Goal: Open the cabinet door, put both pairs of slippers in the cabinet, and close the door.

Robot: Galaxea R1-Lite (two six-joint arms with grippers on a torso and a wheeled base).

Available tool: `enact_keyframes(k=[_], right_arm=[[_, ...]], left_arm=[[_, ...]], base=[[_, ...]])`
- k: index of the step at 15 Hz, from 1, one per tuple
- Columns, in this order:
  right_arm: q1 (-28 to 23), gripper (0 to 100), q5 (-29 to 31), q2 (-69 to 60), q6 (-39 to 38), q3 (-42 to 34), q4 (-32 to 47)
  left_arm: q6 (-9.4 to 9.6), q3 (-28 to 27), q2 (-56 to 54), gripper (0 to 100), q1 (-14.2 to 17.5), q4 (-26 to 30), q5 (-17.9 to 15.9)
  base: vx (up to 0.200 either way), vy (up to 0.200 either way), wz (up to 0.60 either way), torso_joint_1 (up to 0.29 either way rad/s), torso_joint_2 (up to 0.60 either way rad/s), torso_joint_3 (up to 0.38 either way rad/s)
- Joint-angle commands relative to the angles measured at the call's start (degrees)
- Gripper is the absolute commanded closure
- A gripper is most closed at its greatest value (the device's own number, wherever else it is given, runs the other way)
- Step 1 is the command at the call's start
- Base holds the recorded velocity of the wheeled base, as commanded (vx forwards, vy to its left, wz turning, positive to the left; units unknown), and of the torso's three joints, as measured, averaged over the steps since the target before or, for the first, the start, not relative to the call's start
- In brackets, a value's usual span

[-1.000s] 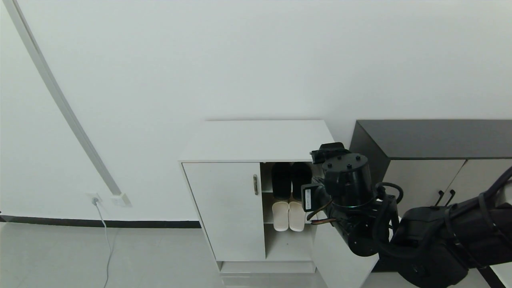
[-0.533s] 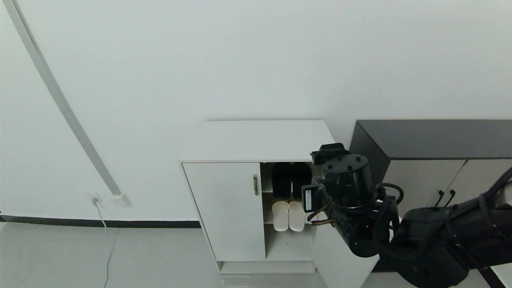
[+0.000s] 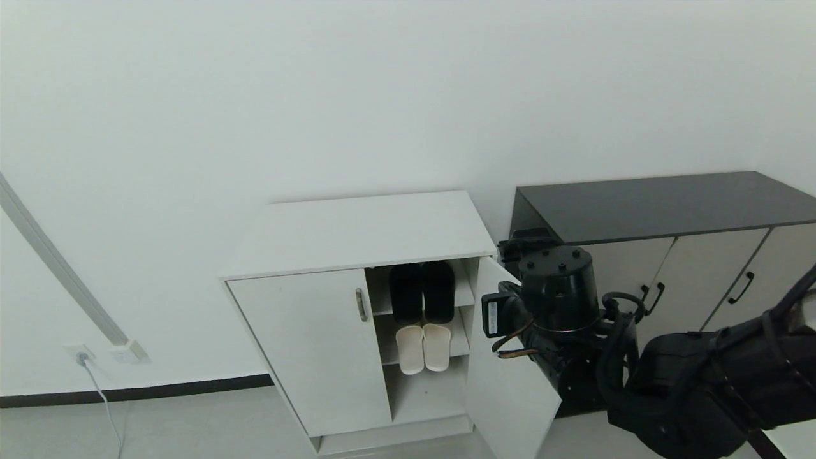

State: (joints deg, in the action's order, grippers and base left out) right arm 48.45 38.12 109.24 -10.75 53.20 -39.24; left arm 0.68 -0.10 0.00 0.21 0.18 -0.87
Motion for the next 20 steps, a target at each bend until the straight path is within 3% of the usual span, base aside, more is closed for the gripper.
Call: enact_keyframes(k=[1,8,10,14,16,20], right_arm=[[-0.28,100,0.02,0.10,0.03,-0.20,-0.05],[-0.55,100,-0.06,0.27,0.03,-0.29,-0.22],[-2.13,100,-1.47,0.45,0.38,-0.20,-0.22],[-8.37,100,-5.86,-0.52,3.55,1.03,-3.74],[-12.41,100,-11.58,0.36,3.63,2.61,-3.91],[-18.65,100,-13.69,6.78,3.28,13.51,0.83]], left_arm=[[0.02,0.01,0.00,100,-0.03,-0.01,-0.01],[0.02,0.01,0.00,100,-0.03,-0.01,-0.01],[0.02,0.01,0.00,100,-0.03,-0.01,-0.01],[0.28,0.01,0.00,100,-0.03,-0.01,-0.10],[0.20,0.01,0.00,100,-0.03,-0.01,-0.10],[0.20,0.01,0.00,100,-0.03,-0.01,-0.10]], base=[[0.000,0.000,0.00,0.000,0.00,0.000],[-0.171,0.000,0.00,0.001,0.00,0.001],[0.000,0.000,0.00,0.000,0.00,0.000],[0.000,0.000,0.00,0.000,0.00,0.000],[0.000,0.000,0.00,0.000,0.00,0.000],[0.000,0.000,0.00,0.000,0.00,0.000]])
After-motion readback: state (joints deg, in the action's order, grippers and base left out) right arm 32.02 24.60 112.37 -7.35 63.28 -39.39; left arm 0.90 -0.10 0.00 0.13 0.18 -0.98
